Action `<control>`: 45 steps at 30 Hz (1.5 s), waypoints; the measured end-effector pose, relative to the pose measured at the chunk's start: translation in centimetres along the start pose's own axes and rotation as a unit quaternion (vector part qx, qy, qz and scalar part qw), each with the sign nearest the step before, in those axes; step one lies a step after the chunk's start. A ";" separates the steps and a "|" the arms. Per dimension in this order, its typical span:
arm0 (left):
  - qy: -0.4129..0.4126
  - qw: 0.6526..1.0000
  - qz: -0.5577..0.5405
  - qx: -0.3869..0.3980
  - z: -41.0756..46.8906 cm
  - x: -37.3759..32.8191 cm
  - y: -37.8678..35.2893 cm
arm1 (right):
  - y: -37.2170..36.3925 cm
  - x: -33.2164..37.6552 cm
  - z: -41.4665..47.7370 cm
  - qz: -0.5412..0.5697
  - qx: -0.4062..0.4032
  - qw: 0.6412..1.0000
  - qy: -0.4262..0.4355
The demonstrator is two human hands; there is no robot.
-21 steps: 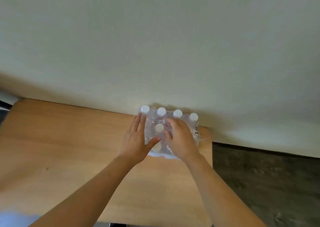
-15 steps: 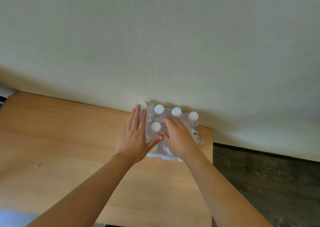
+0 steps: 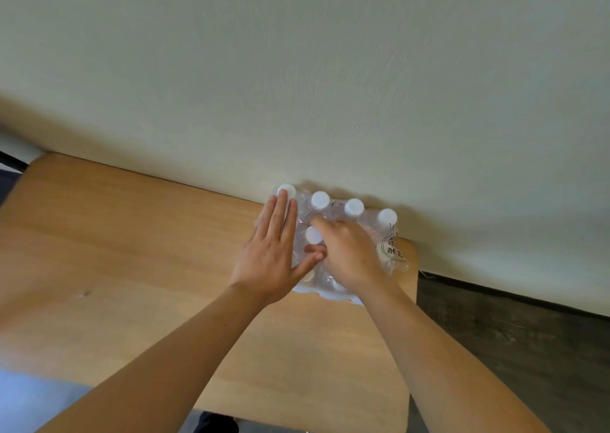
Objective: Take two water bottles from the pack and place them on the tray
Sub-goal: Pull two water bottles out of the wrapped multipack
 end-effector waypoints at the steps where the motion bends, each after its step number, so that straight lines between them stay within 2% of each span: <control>1: -0.002 1.000 -0.009 0.003 -0.1 0.1 0.0 | 0.4 0.1 -0.1 0.000 -0.005 1.000 -0.002; 7: -0.041 0.996 -0.073 0.015 -0.9 1.2 0.8 | 5.0 1.2 -1.7 0.014 -0.037 0.999 -0.015; 10: -0.046 0.990 -0.129 0.037 -1.3 1.8 1.6 | 8.7 2.1 -2.7 0.063 -0.050 0.996 -0.043; 13: -0.029 0.981 -0.181 0.065 -1.4 1.5 2.8 | 12.7 3.6 -3.6 0.120 -0.114 0.986 -0.033; 15: -0.032 0.971 -0.234 0.045 -1.3 0.7 4.1 | 15.1 5.2 -4.2 0.153 -0.153 0.976 -0.026; 17: -0.046 0.945 -0.324 0.000 -1.2 -0.5 5.8 | 16.8 6.5 -4.6 0.177 -0.190 0.965 -0.033; 20: -0.048 0.877 -0.477 -0.046 -1.3 -2.2 7.9 | 17.9 7.9 -4.8 0.223 -0.236 0.944 -0.062; 23: -0.049 0.843 -0.525 -0.103 -2.4 -3.0 8.9 | 17.2 8.9 -4.7 0.222 -0.270 0.933 -0.089; 26: -0.020 0.841 -0.534 -0.082 -3.7 -2.4 8.5 | 15.2 9.1 -3.8 0.213 -0.258 0.936 -0.110; 29: 0.021 0.861 -0.508 -0.025 -5.1 -1.1 7.1 | 12.1 7.7 -2.7 0.242 -0.170 0.945 -0.139; 31: 0.051 0.859 -0.510 -0.002 -6.0 -0.2 6.2 | 9.8 5.9 -2.4 0.278 -0.130 0.941 -0.144; 33: 0.079 0.852 -0.517 0.014 -6.7 0.6 5.4 | 7.6 3.3 -2.6 0.216 -0.110 0.958 -0.150; 35: 0.102 0.841 -0.531 0.026 -7.0 1.0 4.6 | 5.5 1.0 -2.9 0.073 -0.067 0.986 -0.136; 38: 0.132 0.825 -0.547 0.045 -7.2 1.2 3.4 | 3.2 -1.0 -3.3 -0.090 -0.009 0.990 -0.112; 43: 0.143 0.828 -0.540 0.052 -7.1 1.2 2.6 | 1.9 -1.2 -3.2 -0.174 -0.005 0.978 -0.112; 45: 0.149 0.828 -0.538 0.052 -7.1 1.2 2.4 | 1.7 -1.3 -2.8 -0.178 0.021 0.978 -0.111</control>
Point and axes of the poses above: each hand's wrist, its own z-axis towards the middle knuckle, its own y-axis out of the back of the hand, x = y × z, the point moved 2 cm from there along z, towards the middle knuckle, and after that the axes turned 3 degrees about -y, right-handed, at the moved point
